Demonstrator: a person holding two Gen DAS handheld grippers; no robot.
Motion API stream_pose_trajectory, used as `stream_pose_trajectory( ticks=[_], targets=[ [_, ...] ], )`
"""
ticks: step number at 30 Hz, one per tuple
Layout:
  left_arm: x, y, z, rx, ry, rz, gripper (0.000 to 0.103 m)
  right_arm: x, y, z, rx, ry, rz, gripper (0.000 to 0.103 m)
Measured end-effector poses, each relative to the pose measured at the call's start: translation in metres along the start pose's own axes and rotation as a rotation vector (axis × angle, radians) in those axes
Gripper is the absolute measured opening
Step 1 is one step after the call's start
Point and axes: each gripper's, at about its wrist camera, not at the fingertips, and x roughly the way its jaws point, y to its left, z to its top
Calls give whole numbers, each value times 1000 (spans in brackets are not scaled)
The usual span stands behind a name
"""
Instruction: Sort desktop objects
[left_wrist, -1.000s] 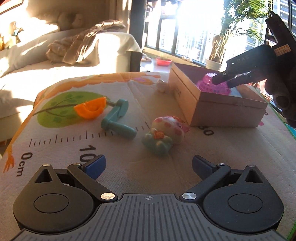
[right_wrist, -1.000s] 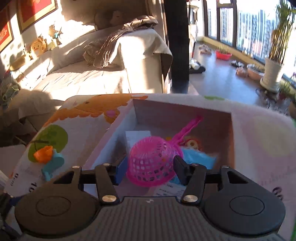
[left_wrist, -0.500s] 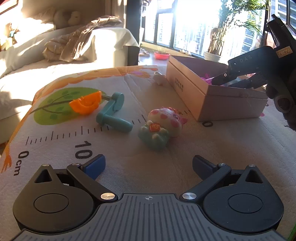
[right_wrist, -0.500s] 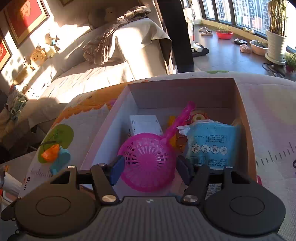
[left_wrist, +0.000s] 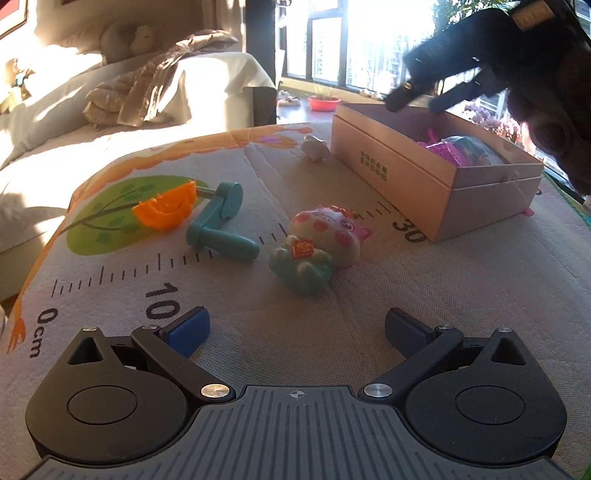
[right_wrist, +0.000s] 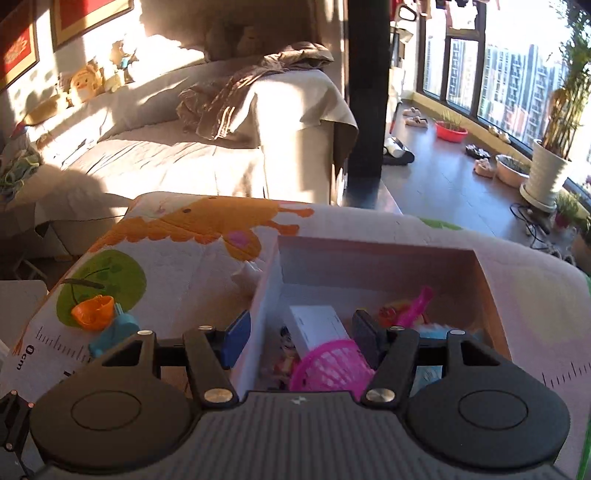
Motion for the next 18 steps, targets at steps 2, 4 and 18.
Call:
stream_pose_trajectory(
  ticks=[2,4,18],
  targets=[
    [0,0,0,-1,-2,0,103,16,20,24,-35,36,24,54],
    [0,0,-1,-2,-4,-4,103,36,41,43,-73,68,22,50],
    [-4,7,-2,-49,-22,-46,103,144,108,40,-337,296,-207,29]
  ],
)
